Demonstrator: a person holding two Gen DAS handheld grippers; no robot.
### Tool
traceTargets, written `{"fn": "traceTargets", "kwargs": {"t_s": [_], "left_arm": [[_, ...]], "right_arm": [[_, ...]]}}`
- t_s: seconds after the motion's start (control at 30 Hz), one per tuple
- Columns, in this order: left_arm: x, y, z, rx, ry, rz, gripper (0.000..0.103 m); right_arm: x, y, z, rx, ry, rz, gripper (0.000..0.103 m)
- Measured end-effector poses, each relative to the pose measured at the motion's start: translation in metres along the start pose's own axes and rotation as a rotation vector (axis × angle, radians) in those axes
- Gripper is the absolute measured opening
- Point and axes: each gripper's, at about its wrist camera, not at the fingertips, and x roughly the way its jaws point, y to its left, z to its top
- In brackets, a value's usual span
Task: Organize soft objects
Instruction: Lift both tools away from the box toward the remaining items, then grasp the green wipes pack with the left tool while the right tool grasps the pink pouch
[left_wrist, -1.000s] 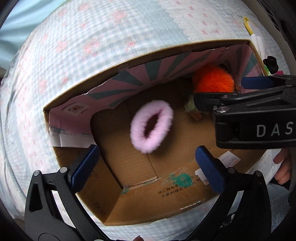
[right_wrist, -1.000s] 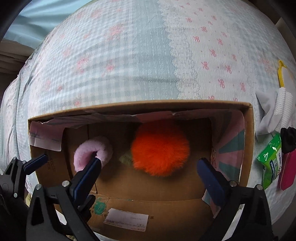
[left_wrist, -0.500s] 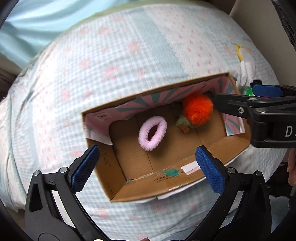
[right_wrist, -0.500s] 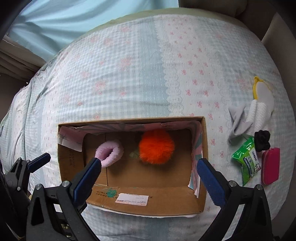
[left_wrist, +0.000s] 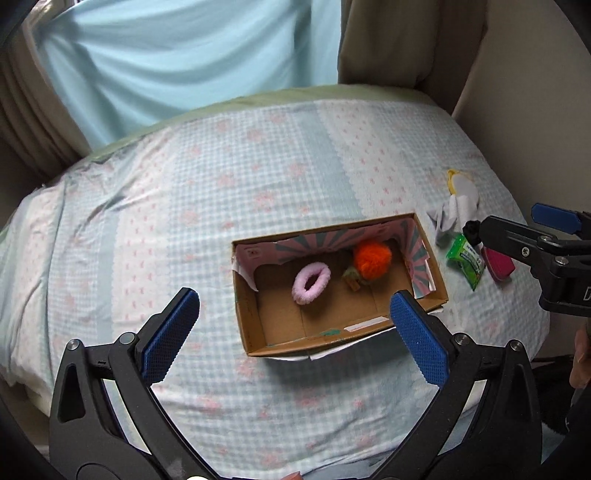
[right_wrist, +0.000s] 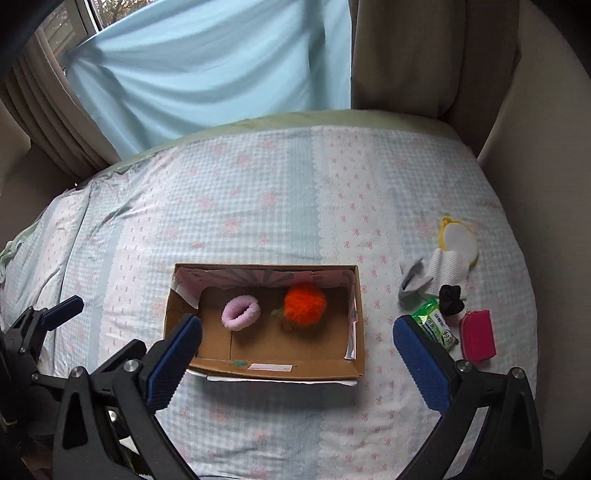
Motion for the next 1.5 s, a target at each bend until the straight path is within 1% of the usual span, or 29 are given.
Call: {"fn": "traceTargets", "kwargs": {"t_s": [0.07,0.2,0.37,0.43,0.57,0.77,0.9,1.0,1.1,1.27,1.4,1.5], "left_arm": [[-0.021,-0.001,-0.003,0.000,-0.048,0.002,0.103],[-0.050,-0.010,-0.008,0.005,-0.116,0.004,0.103],[-0.078,-0.033,-0.011,-0.030,-0.177,-0.020,0.103],[-0.085,-0.047,-0.013,-0.040,-0.190,-0.028,0.103],[-0.087,-0.083,-0.013,-0.050,-0.200,-0.019,0.103],[-0.072,-0.152,-0.006,-0.086,-0.181,-0.041,0.103],[-0.047,-0.196,-0.001,-0.134,-0.154,-0.055,0.103],[-0.017,-0.225,0.002,-0.178,-0.126,-0.068,0.103],[0.019,-0.247,0.004,-0.233,-0.087,-0.103,0.103],[0.095,-0.274,0.003,-0.305,-0.015,-0.119,0.103],[0.159,-0.292,-0.001,-0.319,0.056,-0.124,0.103],[0.203,-0.304,-0.005,-0.318,0.112,-0.146,0.103]], "right_arm": [[-0.019,-0.001,-0.008,0.015,-0.041,-0.007,0.103],[-0.055,-0.008,-0.024,0.049,-0.121,-0.035,0.103],[-0.094,-0.037,-0.043,0.088,-0.197,-0.042,0.103],[-0.104,-0.054,-0.047,0.099,-0.220,-0.043,0.103],[-0.118,-0.089,-0.056,0.102,-0.259,-0.055,0.103],[-0.122,-0.157,-0.066,0.094,-0.263,-0.065,0.103],[-0.112,-0.201,-0.065,0.074,-0.257,-0.062,0.103],[-0.098,-0.233,-0.063,0.056,-0.258,-0.059,0.103],[-0.079,-0.260,-0.062,0.043,-0.264,-0.050,0.103],[-0.029,-0.302,-0.071,0.025,-0.258,-0.047,0.103],[0.017,-0.326,-0.085,0.029,-0.227,-0.040,0.103],[0.054,-0.337,-0.098,0.022,-0.197,-0.033,0.103]]}}
